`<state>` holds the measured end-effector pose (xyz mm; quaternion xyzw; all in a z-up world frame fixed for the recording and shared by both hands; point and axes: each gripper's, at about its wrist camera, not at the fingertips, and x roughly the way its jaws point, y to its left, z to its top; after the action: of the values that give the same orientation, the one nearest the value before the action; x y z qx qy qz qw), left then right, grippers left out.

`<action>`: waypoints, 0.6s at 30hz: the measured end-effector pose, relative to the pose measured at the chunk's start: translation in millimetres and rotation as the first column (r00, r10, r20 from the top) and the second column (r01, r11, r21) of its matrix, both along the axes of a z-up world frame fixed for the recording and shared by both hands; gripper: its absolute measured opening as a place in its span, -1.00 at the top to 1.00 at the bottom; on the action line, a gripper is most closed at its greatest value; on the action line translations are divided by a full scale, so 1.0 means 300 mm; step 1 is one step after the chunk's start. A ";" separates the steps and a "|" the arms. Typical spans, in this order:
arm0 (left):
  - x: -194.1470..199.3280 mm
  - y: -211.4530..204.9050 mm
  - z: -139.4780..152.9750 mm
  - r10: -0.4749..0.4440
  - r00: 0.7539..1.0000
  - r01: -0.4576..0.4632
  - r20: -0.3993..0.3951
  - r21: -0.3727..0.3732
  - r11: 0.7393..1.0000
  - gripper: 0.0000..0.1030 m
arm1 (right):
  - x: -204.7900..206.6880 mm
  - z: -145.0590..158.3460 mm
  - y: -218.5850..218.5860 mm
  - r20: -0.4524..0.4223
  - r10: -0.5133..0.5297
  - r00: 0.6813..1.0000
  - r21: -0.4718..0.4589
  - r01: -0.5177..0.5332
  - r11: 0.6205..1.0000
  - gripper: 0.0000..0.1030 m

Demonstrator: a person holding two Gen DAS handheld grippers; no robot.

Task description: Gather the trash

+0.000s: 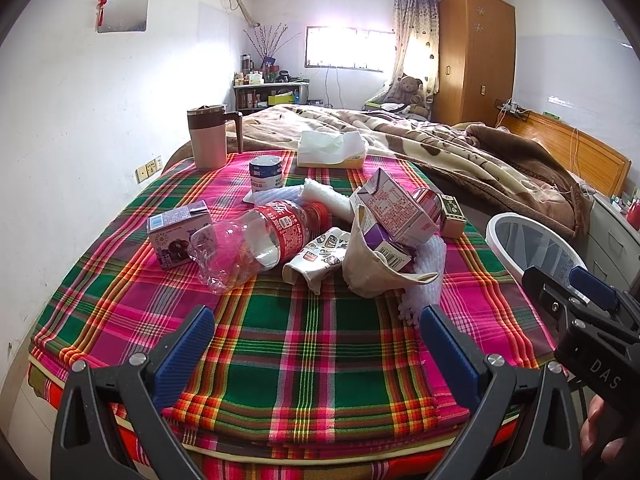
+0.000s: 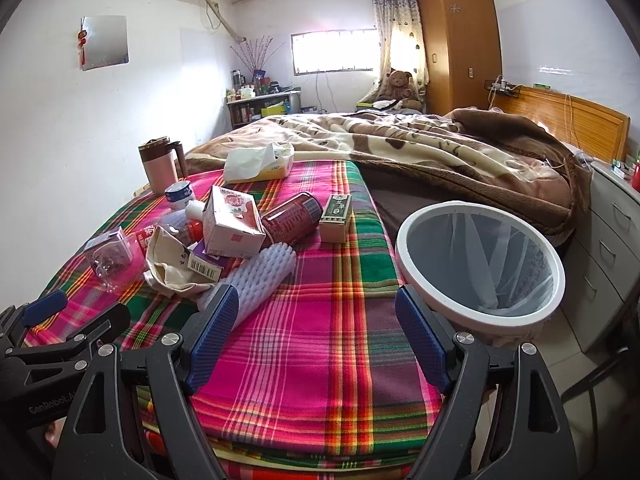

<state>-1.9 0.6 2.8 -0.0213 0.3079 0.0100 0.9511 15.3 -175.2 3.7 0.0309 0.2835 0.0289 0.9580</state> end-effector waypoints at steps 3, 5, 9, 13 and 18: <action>0.000 0.000 0.000 -0.001 1.000 0.001 0.000 0.000 1.000 -1.00 | -0.002 0.000 -0.002 0.003 -0.001 1.000 0.001 0.001 1.000 -0.59; 0.000 0.000 0.000 -0.001 1.000 0.001 0.000 -0.001 1.000 -1.00 | 0.001 0.000 -0.001 0.003 -0.001 1.000 -0.001 0.001 1.000 -0.59; -0.001 0.001 0.000 0.000 1.000 0.000 0.001 -0.001 1.000 -1.00 | 0.001 -0.001 0.000 0.002 -0.001 1.000 -0.002 0.001 1.000 -0.59; -0.002 0.003 0.001 0.000 1.000 0.000 0.002 -0.002 1.000 -1.00 | 0.002 -0.001 0.001 0.002 -0.002 1.000 -0.002 0.002 1.000 -0.59; -0.002 0.003 0.002 0.000 1.000 0.000 0.003 -0.002 1.000 -1.00 | 0.001 0.000 0.001 0.003 -0.002 1.000 -0.002 0.002 1.000 -0.59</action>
<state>-2.5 1.6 3.3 -0.0223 0.3067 0.0095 0.9515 15.5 -174.8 3.7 0.0301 0.2821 0.0279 0.9585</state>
